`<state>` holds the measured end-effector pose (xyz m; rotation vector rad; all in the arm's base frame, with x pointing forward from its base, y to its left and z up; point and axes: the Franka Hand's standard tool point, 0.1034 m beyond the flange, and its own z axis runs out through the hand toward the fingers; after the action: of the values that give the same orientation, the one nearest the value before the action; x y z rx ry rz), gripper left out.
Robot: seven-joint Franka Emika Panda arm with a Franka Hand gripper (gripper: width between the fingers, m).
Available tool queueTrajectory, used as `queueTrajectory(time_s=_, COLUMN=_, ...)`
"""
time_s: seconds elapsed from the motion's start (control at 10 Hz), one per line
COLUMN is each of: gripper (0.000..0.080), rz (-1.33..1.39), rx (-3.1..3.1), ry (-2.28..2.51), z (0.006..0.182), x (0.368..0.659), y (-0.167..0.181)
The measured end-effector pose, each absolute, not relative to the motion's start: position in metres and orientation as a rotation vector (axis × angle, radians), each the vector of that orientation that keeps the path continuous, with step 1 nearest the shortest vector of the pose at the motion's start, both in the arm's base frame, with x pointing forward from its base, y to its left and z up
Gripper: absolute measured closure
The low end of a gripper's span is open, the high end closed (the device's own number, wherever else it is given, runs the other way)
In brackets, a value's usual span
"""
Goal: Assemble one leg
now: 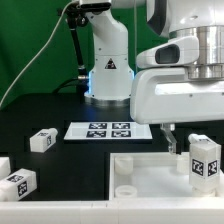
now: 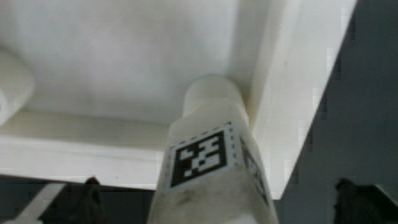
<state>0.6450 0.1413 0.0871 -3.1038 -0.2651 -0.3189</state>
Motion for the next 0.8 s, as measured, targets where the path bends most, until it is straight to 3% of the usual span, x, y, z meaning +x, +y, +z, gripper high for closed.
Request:
queueTrajectory(time_s=0.2, gripper=0.0151, rz=-0.293, rx=-3.107, ry=-0.266, z=0.087, x=0.644, y=0.141)
queueTrajectory(time_s=0.6, gripper=0.0151, rz=0.07, rx=-3.119, ry=-0.353, z=0.095, x=0.635, y=0.141)
queueTrajectory(time_s=0.8, gripper=0.0151, rz=0.052, rx=-3.12, ry=-0.362, z=0.094, x=0.637, y=0.14)
